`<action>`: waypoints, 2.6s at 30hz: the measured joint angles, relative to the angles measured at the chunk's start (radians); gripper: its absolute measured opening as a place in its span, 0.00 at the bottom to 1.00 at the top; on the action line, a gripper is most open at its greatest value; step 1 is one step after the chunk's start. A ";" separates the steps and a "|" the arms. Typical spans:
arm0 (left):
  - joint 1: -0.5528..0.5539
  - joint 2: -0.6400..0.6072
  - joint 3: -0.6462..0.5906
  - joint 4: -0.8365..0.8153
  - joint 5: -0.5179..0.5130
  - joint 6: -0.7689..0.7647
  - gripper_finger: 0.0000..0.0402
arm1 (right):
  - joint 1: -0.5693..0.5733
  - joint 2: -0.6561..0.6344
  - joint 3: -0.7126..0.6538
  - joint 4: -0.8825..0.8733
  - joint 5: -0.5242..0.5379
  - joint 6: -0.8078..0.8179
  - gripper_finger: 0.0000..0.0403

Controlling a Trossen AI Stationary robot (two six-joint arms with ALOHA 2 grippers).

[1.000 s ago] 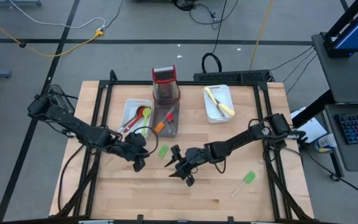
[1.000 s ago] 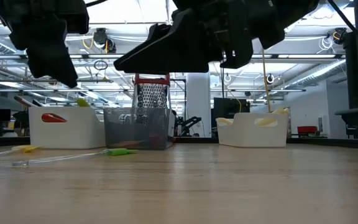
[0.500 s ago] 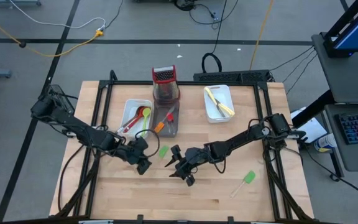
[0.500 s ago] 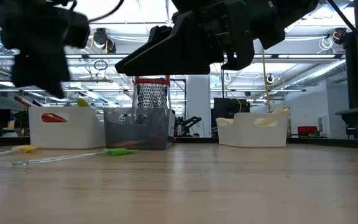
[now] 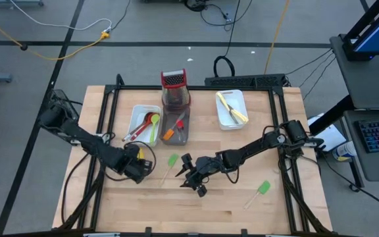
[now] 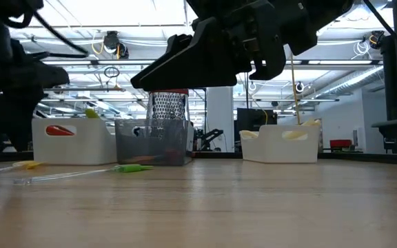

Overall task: Pick & Place Kitchen Items
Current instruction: Put the yellow spatula into the black bin

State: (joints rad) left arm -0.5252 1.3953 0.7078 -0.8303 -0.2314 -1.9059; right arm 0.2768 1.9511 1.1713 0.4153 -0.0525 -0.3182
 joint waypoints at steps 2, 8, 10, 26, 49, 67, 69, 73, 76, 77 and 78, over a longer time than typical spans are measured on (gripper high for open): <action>-0.001 0.033 0.000 -0.010 -0.027 -0.037 0.46 | 0.000 0.000 0.000 0.000 0.000 0.000 0.53; 0.011 0.134 0.000 0.009 -0.075 -0.122 0.46 | 0.000 0.000 0.000 0.001 0.000 0.000 0.52; 0.019 0.155 0.004 0.009 -0.079 -0.147 0.46 | 0.000 0.000 0.000 0.001 0.000 -0.001 0.52; 0.073 0.187 0.000 -0.069 -0.147 -0.289 0.46 | -0.002 0.000 0.000 0.002 0.000 -0.008 0.52; 0.027 0.187 -0.023 -0.094 -0.129 -0.085 0.03 | -0.002 0.000 0.000 0.002 0.000 -0.008 0.52; -0.117 0.188 0.319 -0.082 -0.443 0.165 0.03 | -0.002 0.000 0.000 -0.001 0.000 0.028 0.52; -0.117 0.188 0.375 -0.083 -0.520 0.272 0.03 | -0.002 0.000 0.000 -0.002 0.000 0.042 0.52; -0.093 0.188 0.468 -0.083 -0.587 0.460 0.04 | 0.006 0.000 0.000 -0.002 0.000 0.045 0.52; -0.056 0.187 0.516 -0.082 -0.590 0.583 0.07 | 0.015 0.000 0.000 -0.002 0.000 0.050 0.52; -0.040 0.187 0.525 -0.078 -0.590 0.615 0.07 | 0.019 0.000 0.000 -0.001 0.000 0.058 0.52; -0.024 0.187 0.530 -0.066 -0.590 0.645 0.06 | 0.021 0.000 0.000 -0.002 0.000 0.069 0.52</action>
State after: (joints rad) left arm -0.5493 1.5826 1.2381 -0.8958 -0.8212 -1.2608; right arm 0.2975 1.9511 1.1713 0.4137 -0.0528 -0.2496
